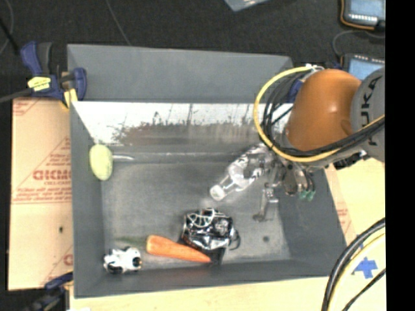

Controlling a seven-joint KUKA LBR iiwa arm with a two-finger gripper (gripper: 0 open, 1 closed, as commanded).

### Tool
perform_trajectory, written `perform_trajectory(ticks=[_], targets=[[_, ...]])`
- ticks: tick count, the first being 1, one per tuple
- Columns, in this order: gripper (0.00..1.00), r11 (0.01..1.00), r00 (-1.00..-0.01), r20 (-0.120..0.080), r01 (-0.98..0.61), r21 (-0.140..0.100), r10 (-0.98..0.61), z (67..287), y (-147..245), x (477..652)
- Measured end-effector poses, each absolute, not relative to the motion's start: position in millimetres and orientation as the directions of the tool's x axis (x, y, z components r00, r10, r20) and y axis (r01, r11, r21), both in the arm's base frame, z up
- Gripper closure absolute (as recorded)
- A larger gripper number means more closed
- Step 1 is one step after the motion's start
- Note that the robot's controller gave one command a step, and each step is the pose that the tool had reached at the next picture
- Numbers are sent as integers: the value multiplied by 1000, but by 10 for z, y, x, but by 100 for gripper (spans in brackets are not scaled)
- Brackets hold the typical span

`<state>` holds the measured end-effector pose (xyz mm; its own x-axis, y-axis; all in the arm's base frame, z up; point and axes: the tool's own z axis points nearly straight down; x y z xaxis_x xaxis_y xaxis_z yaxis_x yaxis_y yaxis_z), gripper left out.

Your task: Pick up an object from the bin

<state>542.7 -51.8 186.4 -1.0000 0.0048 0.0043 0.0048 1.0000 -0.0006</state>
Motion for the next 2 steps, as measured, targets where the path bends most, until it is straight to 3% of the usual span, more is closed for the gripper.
perform_trajectory(ticks=[1,2], targets=[[0,1000,-1000,-3,4,-1,4,1910,-516,5439],[0,997,-997,-9,-77,-4,-77,1726,-366,5307]])
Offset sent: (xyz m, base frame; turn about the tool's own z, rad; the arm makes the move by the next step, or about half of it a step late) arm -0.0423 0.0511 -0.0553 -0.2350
